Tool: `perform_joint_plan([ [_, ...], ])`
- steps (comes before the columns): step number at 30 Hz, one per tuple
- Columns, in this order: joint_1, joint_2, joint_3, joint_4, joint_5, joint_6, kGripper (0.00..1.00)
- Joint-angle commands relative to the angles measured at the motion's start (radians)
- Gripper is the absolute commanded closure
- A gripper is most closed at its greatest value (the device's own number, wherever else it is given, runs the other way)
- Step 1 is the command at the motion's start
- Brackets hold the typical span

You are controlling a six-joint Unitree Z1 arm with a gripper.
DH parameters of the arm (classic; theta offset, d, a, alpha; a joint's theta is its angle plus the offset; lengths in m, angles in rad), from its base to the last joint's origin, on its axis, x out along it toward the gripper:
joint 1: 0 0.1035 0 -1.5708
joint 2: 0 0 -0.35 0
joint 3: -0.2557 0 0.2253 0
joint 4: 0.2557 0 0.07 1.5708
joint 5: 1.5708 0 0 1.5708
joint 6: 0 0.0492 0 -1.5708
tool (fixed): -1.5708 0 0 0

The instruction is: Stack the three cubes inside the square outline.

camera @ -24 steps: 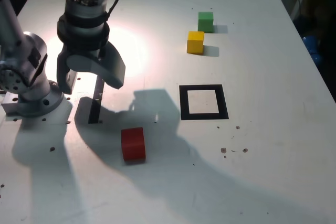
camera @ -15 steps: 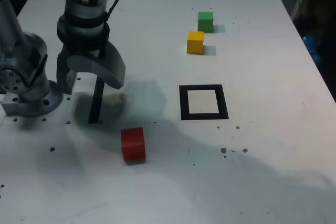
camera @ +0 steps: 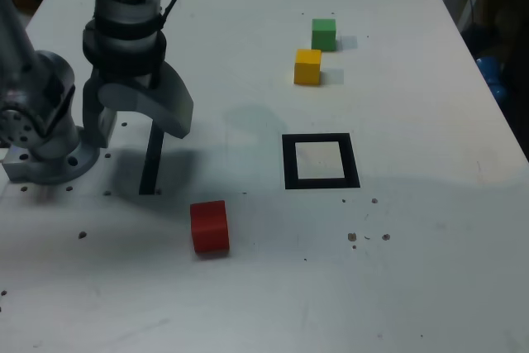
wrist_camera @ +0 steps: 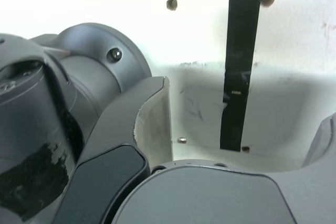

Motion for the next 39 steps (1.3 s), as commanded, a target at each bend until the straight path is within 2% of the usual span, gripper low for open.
perform_joint_plan([
  [1, -0.019, -0.008, -0.014, 0.005, -0.014, -0.012, 0.01],
  [5, -0.056, -0.005, -0.037, 0.013, -0.037, -0.038, 0.01],
  [10, -0.119, 0.006, -0.091, 0.047, -0.050, -0.094, 0.01],
  [21, -0.276, 0.095, -0.236, 0.138, -0.080, -0.295, 0.02],
  [29, -0.365, 0.167, -0.322, 0.147, -0.098, -0.402, 0.03],
  [39, -0.423, 0.267, -0.377, 0.120, -0.134, -0.428, 0.03],
])
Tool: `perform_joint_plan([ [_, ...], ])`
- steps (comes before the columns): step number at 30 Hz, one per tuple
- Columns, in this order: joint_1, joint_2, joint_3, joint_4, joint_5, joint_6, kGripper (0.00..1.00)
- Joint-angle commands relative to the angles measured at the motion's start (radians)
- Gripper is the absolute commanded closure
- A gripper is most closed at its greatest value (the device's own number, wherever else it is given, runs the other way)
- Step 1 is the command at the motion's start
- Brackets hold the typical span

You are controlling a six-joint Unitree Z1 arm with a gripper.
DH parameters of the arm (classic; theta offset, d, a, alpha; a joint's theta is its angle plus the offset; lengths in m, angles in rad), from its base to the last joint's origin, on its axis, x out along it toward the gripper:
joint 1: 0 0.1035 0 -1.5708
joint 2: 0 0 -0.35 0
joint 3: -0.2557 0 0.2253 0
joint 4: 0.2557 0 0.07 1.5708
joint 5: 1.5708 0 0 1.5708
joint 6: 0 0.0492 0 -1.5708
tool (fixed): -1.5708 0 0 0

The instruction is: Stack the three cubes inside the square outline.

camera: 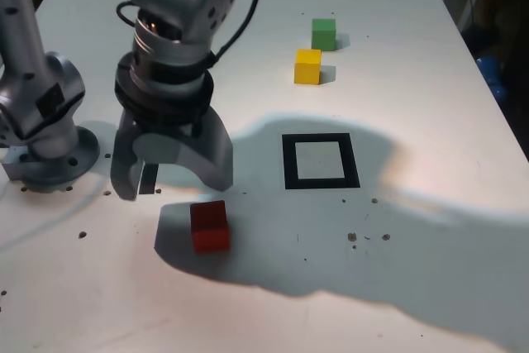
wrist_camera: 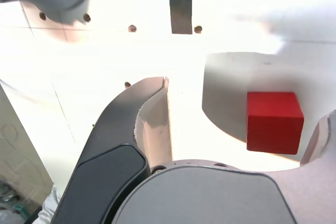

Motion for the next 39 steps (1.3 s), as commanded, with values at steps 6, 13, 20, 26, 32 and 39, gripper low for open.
perform_joint_plan([
  [6, -0.010, 0.067, -0.012, -0.044, -0.025, 0.005, 0.03],
  [13, -0.010, 0.120, -0.011, -0.097, -0.045, 0.030, 0.04],
  [20, -0.005, 0.163, -0.024, -0.128, -0.061, 0.062, 0.13],
  [26, 0.006, 0.191, -0.026, -0.148, -0.066, 0.083, 0.28],
  [32, 0.008, 0.201, -0.033, -0.164, -0.043, 0.086, 0.53],
  [39, 0.008, 0.203, -0.038, -0.180, -0.021, 0.086, 0.67],
])
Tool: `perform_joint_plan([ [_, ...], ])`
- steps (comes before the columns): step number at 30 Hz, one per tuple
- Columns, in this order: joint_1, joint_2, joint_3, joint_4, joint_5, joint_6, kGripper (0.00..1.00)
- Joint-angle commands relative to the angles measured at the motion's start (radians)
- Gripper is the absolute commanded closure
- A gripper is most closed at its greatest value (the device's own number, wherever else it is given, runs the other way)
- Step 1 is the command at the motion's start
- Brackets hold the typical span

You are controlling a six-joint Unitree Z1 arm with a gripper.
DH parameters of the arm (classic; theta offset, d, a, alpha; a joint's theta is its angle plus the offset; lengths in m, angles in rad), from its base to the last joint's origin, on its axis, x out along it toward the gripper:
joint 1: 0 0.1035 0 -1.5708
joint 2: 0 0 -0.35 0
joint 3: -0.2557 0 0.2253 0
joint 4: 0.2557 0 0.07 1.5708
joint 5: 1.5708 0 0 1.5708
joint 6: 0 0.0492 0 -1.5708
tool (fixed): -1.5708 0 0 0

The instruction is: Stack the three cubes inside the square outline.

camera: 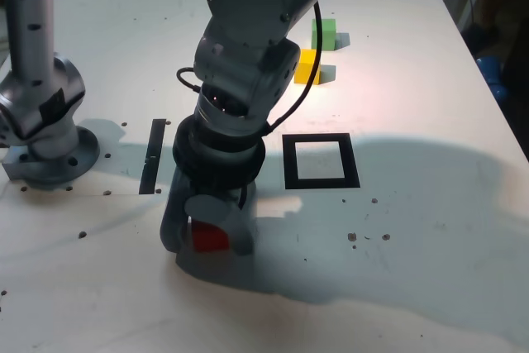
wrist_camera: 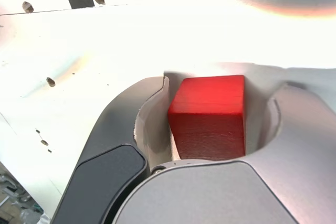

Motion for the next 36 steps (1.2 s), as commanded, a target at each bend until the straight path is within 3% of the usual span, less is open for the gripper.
perform_joint_plan([
  [1, 0.002, 0.006, -0.005, -0.001, 0.002, 0.001, 0.67],
  [8, 0.002, 0.004, -0.007, -0.001, 0.013, 0.002, 0.68],
  [19, 0.038, -0.013, -0.047, 0.046, 0.079, 0.073, 0.68],
  [28, 0.122, -0.024, -0.170, 0.171, 0.119, 0.168, 0.68],
  [36, 0.214, 0.039, -0.339, 0.268, 0.129, 0.267, 0.68],
])
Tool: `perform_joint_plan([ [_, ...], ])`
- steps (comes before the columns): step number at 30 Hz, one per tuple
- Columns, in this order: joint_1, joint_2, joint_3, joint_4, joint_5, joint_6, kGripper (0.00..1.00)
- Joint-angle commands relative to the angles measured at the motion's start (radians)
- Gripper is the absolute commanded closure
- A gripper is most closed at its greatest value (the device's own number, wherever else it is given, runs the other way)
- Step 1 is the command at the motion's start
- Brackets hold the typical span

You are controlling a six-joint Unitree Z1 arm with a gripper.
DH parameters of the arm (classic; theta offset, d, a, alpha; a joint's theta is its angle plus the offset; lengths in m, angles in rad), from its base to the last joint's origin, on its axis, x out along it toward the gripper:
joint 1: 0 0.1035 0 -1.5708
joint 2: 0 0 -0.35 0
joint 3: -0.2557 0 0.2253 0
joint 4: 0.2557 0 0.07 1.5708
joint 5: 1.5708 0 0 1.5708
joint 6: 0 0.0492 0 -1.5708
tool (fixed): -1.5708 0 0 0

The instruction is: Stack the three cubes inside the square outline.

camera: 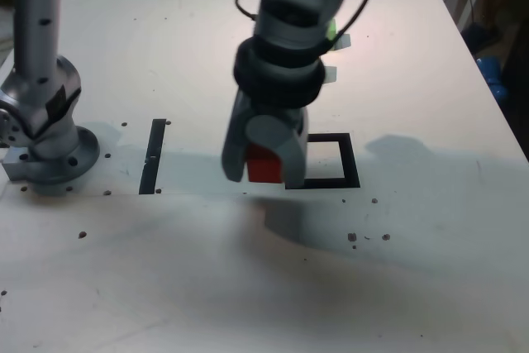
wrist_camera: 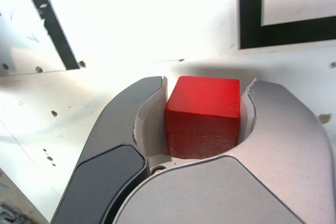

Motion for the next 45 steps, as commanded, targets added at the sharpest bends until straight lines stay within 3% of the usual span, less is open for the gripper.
perform_joint_plan([
  [1, 0.022, 0.023, -0.033, 0.014, 0.001, 0.018, 0.68],
  [20, 0.202, 0.133, -0.141, 0.016, -0.011, 0.110, 0.68],
  [45, 0.244, 0.222, -0.170, -0.007, -0.038, 0.158, 0.67],
])
